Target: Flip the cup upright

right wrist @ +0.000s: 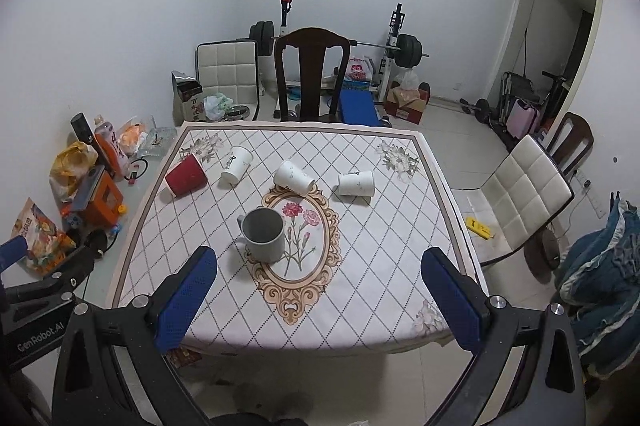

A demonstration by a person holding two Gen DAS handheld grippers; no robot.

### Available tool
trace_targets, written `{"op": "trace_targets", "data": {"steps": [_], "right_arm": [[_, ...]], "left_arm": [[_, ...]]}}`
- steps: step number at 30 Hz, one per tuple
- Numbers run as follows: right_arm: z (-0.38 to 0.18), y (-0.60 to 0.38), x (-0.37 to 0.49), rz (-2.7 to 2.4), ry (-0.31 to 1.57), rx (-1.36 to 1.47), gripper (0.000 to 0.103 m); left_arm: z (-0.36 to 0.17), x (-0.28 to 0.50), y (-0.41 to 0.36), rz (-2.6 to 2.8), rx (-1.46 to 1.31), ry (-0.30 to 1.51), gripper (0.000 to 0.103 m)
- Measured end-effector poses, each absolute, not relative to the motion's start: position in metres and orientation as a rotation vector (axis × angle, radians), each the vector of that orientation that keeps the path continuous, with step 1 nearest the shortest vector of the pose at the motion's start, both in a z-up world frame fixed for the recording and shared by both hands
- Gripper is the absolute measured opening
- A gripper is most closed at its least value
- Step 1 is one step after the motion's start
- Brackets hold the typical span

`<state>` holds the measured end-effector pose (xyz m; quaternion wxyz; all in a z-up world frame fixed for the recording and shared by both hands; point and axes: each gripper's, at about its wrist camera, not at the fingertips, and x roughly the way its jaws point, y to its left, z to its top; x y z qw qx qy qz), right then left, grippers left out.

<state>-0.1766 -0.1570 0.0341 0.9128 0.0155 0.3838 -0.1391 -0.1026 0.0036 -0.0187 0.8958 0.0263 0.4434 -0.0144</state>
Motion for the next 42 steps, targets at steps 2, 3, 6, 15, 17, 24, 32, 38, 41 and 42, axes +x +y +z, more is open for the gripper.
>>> {"op": "trace_targets", "data": {"steps": [2, 3, 6, 15, 17, 24, 32, 38, 41, 42], "right_arm": [[0.034, -0.157, -0.177, -0.287, 0.792, 0.031, 0.103], [0.033, -0.157, -0.177, -0.289, 0.793, 0.032, 0.103], [0.033, -0.157, -0.178, -0.288, 0.794, 0.034, 0.103], [0.030, -0.155, -0.185, -0.280, 0.802, 0.037, 0.103], [0.029, -0.153, -0.187, -0.279, 0.804, 0.039, 0.103], [0.030, -0.150, -0.188, -0.274, 0.808, 0.042, 0.103], [0.028, -0.143, -0.193, -0.269, 0.817, 0.045, 0.103], [0.028, -0.142, -0.194, -0.272, 0.820, 0.047, 0.103], [0.027, -0.142, -0.196, -0.276, 0.821, 0.052, 0.103], [0.027, -0.141, -0.196, -0.277, 0.822, 0.054, 0.103]], "left_arm": [[-0.019, -0.103, 0.004, -0.031, 0.057, 0.920, 0.103], [-0.018, -0.104, 0.004, -0.031, 0.057, 0.919, 0.103], [-0.018, -0.104, 0.004, -0.031, 0.056, 0.918, 0.103], [-0.018, -0.107, 0.007, -0.031, 0.054, 0.921, 0.103], [-0.018, -0.108, 0.007, -0.030, 0.054, 0.923, 0.103], [-0.017, -0.109, 0.008, -0.031, 0.053, 0.920, 0.103], [-0.017, -0.109, 0.007, -0.026, 0.053, 0.919, 0.103], [-0.016, -0.113, 0.014, -0.029, 0.057, 0.916, 0.103], [-0.014, -0.114, 0.017, -0.030, 0.061, 0.914, 0.103], [-0.014, -0.115, 0.018, -0.031, 0.060, 0.914, 0.103]]}}
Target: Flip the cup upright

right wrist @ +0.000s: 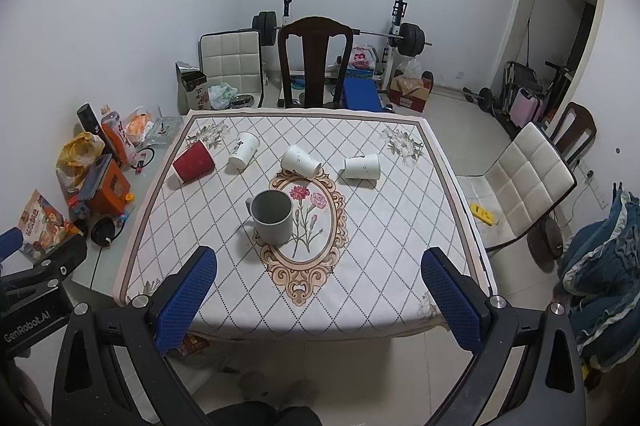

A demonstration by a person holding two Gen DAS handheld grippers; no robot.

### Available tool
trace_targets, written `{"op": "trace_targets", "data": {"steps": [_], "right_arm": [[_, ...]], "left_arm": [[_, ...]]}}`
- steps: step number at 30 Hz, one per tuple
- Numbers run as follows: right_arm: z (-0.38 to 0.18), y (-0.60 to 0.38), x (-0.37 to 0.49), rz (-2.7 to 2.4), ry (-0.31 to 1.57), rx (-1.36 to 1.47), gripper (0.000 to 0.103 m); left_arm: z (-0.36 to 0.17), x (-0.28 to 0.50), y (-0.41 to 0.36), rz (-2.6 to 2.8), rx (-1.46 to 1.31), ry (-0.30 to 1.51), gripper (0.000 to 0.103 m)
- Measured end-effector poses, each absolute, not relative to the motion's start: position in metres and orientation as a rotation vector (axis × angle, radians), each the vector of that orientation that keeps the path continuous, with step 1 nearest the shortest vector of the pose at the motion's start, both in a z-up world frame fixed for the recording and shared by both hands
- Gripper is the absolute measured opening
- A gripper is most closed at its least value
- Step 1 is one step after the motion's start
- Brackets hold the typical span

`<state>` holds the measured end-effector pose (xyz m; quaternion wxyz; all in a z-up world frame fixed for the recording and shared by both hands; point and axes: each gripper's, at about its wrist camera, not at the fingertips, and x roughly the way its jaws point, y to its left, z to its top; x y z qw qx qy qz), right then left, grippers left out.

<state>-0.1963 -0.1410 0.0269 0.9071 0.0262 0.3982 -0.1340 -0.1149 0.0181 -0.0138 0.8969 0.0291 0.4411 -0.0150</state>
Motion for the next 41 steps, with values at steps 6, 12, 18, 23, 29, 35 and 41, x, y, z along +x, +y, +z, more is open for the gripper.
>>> {"op": "trace_targets", "data": {"steps": [6, 12, 18, 23, 29, 35, 41], "right_arm": [[0.0268, -0.1411, -0.1971, -0.277, 0.823, 0.056, 0.103], [0.0269, -0.1400, -0.1983, -0.278, 0.826, 0.057, 0.103], [0.0269, -0.1397, -0.1989, -0.280, 0.826, 0.058, 0.103], [0.0274, -0.1396, -0.1989, -0.282, 0.827, 0.059, 0.103], [0.0276, -0.1392, -0.1999, -0.282, 0.826, 0.059, 0.103], [0.0283, -0.1387, -0.1982, -0.280, 0.828, 0.063, 0.103], [0.0296, -0.1364, -0.1939, -0.274, 0.835, 0.063, 0.103]], "left_arm": [[-0.0139, -0.1149, 0.0172, -0.030, 0.061, 0.915, 0.103], [-0.0141, -0.1146, 0.0161, -0.028, 0.058, 0.915, 0.103], [-0.0136, -0.1161, 0.0168, -0.033, 0.062, 0.916, 0.103], [-0.0118, -0.1185, 0.0193, -0.042, 0.066, 0.917, 0.103], [-0.0129, -0.1174, 0.0174, -0.041, 0.063, 0.916, 0.103], [-0.0130, -0.1172, 0.0180, -0.041, 0.064, 0.916, 0.103], [-0.0132, -0.1122, 0.0215, -0.058, 0.070, 0.923, 0.103]]}}
